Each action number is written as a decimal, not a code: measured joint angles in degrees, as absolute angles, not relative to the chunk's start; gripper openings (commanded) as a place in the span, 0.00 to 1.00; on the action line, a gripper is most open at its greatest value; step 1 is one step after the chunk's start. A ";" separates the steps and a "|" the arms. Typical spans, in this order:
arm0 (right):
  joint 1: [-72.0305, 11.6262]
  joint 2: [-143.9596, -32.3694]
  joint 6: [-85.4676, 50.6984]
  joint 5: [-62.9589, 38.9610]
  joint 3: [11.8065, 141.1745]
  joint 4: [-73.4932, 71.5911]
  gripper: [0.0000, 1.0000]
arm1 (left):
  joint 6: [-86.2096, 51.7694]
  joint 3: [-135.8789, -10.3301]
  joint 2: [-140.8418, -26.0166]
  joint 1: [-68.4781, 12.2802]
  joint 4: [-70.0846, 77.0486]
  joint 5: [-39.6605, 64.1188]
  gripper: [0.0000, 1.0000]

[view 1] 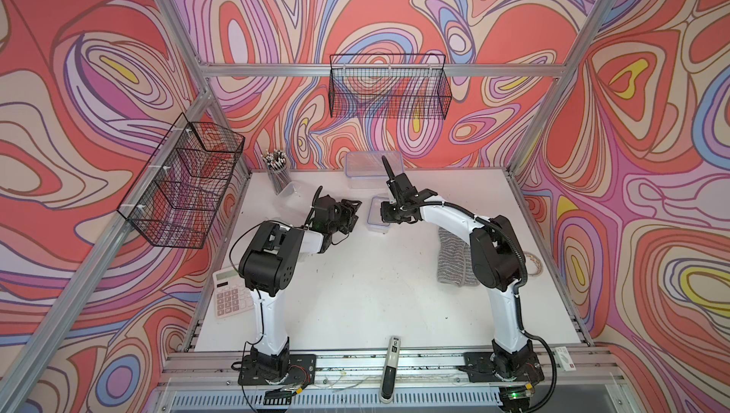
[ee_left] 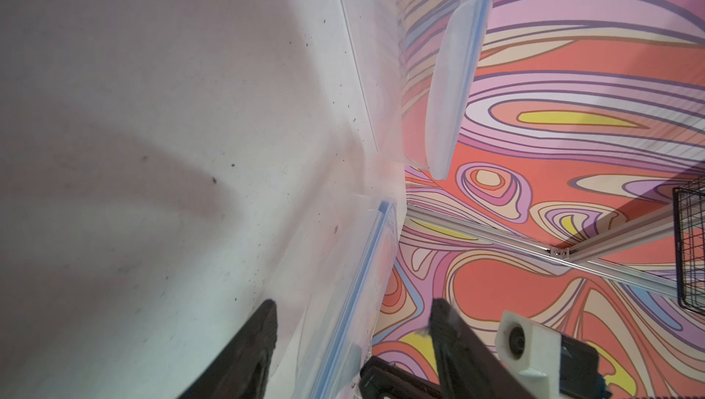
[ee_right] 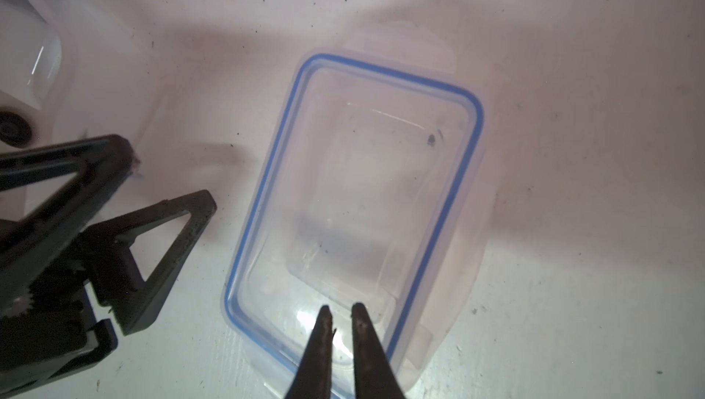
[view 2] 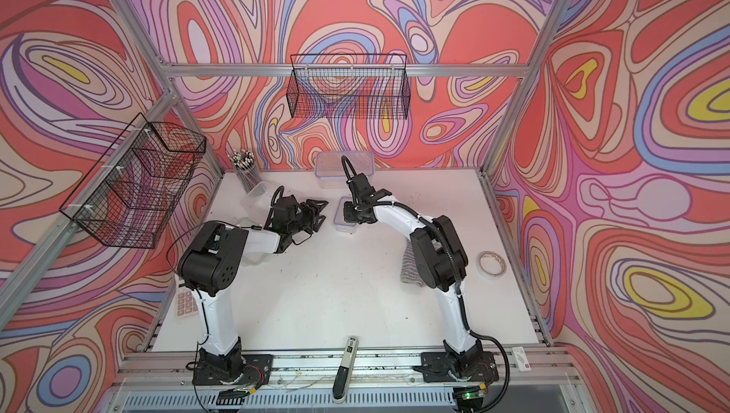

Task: Wipe the insides of the lunch boxes
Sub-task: Open the lid of the lunch box.

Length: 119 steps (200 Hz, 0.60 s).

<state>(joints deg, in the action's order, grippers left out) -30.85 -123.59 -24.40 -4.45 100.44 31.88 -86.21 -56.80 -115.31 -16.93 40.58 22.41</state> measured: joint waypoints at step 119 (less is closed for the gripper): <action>-30.85 -127.09 -25.45 -3.64 101.62 26.83 0.07 | -90.37 -56.64 -119.26 -19.81 48.66 20.95 0.66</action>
<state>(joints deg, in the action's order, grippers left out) -30.85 -127.09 -25.45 -3.64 101.62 26.83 -90.37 -56.64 -119.26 -19.81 48.66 20.95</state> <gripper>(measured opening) 0.077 0.662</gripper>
